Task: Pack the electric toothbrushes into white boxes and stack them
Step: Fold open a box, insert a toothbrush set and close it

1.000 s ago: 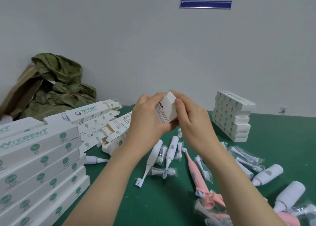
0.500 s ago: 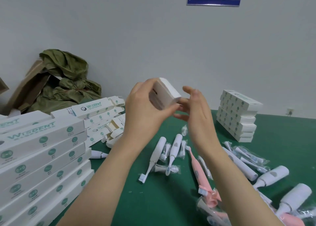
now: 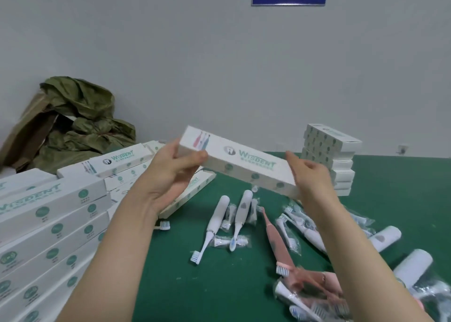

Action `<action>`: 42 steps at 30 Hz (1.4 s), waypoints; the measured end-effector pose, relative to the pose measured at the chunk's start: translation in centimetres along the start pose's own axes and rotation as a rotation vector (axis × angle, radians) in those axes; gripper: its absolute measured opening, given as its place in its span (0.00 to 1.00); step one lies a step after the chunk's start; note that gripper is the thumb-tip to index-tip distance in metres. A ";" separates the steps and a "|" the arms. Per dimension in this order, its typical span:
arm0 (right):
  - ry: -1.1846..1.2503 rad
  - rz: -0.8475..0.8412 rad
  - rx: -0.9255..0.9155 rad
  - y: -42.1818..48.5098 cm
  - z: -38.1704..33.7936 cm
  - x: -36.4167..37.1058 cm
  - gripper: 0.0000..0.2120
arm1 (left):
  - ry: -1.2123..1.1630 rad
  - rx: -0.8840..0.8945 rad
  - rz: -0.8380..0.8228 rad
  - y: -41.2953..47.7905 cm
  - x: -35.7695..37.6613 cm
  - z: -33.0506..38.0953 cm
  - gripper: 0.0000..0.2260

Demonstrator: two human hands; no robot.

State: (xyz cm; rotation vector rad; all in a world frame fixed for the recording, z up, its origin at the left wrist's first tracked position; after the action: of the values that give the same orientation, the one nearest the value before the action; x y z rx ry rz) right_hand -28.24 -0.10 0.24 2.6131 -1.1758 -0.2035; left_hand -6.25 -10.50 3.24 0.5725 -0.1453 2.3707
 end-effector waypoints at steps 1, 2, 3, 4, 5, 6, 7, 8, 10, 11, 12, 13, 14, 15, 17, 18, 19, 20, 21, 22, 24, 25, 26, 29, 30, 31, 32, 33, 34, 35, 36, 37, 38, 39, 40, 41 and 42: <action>-0.109 0.088 -0.121 0.4 -0.7 -1.0 0.17 | 0.130 -0.071 0.115 0.3 -1.0 -0.5 0.37; -0.185 0.139 -0.230 0.5 -1.5 -1.7 0.16 | 0.292 -0.114 0.254 0.5 -2.0 -0.9 0.38; -0.236 0.154 -0.317 0.5 -2.2 -1.8 0.14 | 0.478 -0.108 0.400 0.5 -2.7 -0.9 0.39; -0.281 0.144 -0.380 0.3 -2.8 -1.5 0.13 | 0.657 -0.047 0.500 0.4 -2.7 -0.8 0.38; -0.323 0.120 -0.430 0.0 -3.3 -0.9 0.13 | 0.814 0.052 0.522 0.3 -1.8 -0.5 0.37; -0.351 0.092 -0.476 -0.4 -3.7 -0.1 0.12 | 0.944 0.148 0.472 0.2 -0.4 -0.4 0.37; -0.369 0.064 -0.520 -0.8 -4.0 0.8 0.12 | 1.040 0.208 0.376 0.2 1.2 -0.7 0.37; -0.374 0.036 -0.551 -1.3 -4.3 1.7 0.12 | 1.116 0.228 0.265 0.1 2.8 -1.2 0.37; -0.333 -0.038 -0.546 -1.9 -4.7 3.0 0.14 | 1.307 0.263 0.130 0.1 5.3 -2.5 0.36; -0.280 -0.085 -0.515 -2.0 -4.6 3.3 0.15 | 1.395 0.318 0.132 -0.1 5.9 -2.7 0.33; -0.212 -0.134 -0.470 -2.0 -4.5 3.5 0.16 | 1.432 0.373 0.168 -0.2 6.0 -2.5 0.29; -0.133 -0.178 -0.414 -2.0 -4.4 3.5 0.16 | 1.419 0.405 0.215 -0.4 5.7 -2.2 0.25; -0.041 -0.212 -0.350 -2.0 -4.1 3.3 0.15 | 1.383 0.409 0.249 -0.5 5.1 -1.9 0.23; 0.044 -0.239 -0.289 -2.0 -3.8 3.1 0.14 | 1.354 0.400 0.275 -0.5 4.5 -1.7 0.23; 0.096 -0.274 -0.232 -2.0 -3.4 2.7 0.10 | 1.328 0.367 0.305 -0.5 3.6 -1.7 0.26; 0.098 -0.270 -0.226 -2.0 -3.3 2.5 0.07 | 1.319 0.368 0.310 -0.5 3.4 -1.7 0.29; 0.106 -0.244 -0.228 -2.0 -3.4 2.4 0.06 | 1.309 0.396 0.308 -0.6 3.7 -1.6 0.32; 0.111 -0.205 -0.236 -2.0 -3.4 2.3 0.06 | 1.309 0.462 0.291 -0.9 4.3 -1.5 0.33; 0.106 -0.169 -0.250 -1.9 -3.5 2.2 0.06 | 1.330 0.555 0.266 -1.2 5.2 -1.4 0.30; 0.092 -0.141 -0.265 -1.9 -3.7 2.2 0.06 | 1.367 0.648 0.246 -1.7 6.0 -1.5 0.27; 0.070 -0.114 -0.282 -2.0 -3.9 2.1 0.06 | 1.421 0.727 0.233 -2.0 7.0 -1.9 0.22; 0.079 -0.124 -0.279 -2.0 -3.8 2.1 0.06 | 1.417 0.703 0.233 -1.9 7.0 -2.1 0.18; 0.102 -0.151 -0.268 -2.0 -3.8 2.2 0.05 | 1.387 0.649 0.237 -1.8 6.9 -2.3 0.14; 0.181 -0.280 -0.244 -2.3 -4.0 2.8 0.03 | 1.244 0.480 0.210 -1.4 6.2 -2.4 0.09; 0.201 -0.313 -0.241 -2.4 -4.0 3.1 0.03 | 1.204 0.483 0.206 -1.5 6.2 -2.2 0.12; 0.224 -0.336 -0.234 -2.5 -4.1 3.3 0.03 | 1.151 0.503 0.201 -1.6 6.3 -1.9 0.15; 0.247 -0.352 -0.226 -2.5 -4.1 3.5 0.04 | 1.092 0.523 0.204 -1.7 6.4 -1.5 0.17; 0.268 -0.362 -0.220 -2.5 -4.1 3.6 0.04 | 1.041 0.532 0.219 -1.9 6.4 -1.2 0.17; 0.282 -0.366 -0.216 -2.4 -4.1 3.7 0.04 | 1.015 0.533 0.234 -1.9 6.3 -1.0 0.15; 0.292 -0.365 -0.215 -2.4 -4.0 3.7 0.04 | 1.014 0.526 0.239 -2.0 6.3 -0.9 0.12; 0.305 -0.361 -0.213 -2.3 -3.8 3.6 0.04 | 1.030 0.517 0.228 -2.0 6.3 -1.0 0.07; 0.329 -0.355 -0.204 -2.1 -3.7 3.6 0.04 | 1.049 0.504 0.198 -2.0 6.4 -1.1 0.03; 0.367 -0.353 -0.180 -2.1 -3.4 3.5 0.04 | 1.065 0.490 0.159 -2.1 6.4 -1.3 0.02; 0.409 -0.359 -0.145 -2.0 -3.3 3.5 0.05 | 1.078 0.478 0.130 -2.1 6.4 -1.4 0.03; 0.449 -0.366 -0.103 -2.1 -3.1 3.6 0.05 | 1.089 0.467 0.111 -2.1 6.3 -1.4 0.05; 0.480 -0.371 -0.060 -2.2 -2.9 3.8 0.06 | 1.100 0.459 0.103 -2.1 6.3 -1.4 0.05; 0.510 -0.371 -0.013 -2.3 -2.8 3.9 0.06 | 1.116 0.455 0.101 -2.0 6.2 -1.4 0.05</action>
State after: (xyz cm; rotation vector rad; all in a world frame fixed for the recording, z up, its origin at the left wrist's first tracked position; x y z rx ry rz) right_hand -23.36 -1.07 2.18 2.6181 -0.5173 0.3657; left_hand -9.57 -4.89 4.58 -0.6266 0.8789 2.4714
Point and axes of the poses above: each hand's wrist, its own y-axis towards the middle knuckle, its own x-axis out of the palm, z = x × y, the point moved 6 cm from there along y, towards the middle knuckle, and after that the axes turned 15 degrees about -x, right-handed, at the moved point
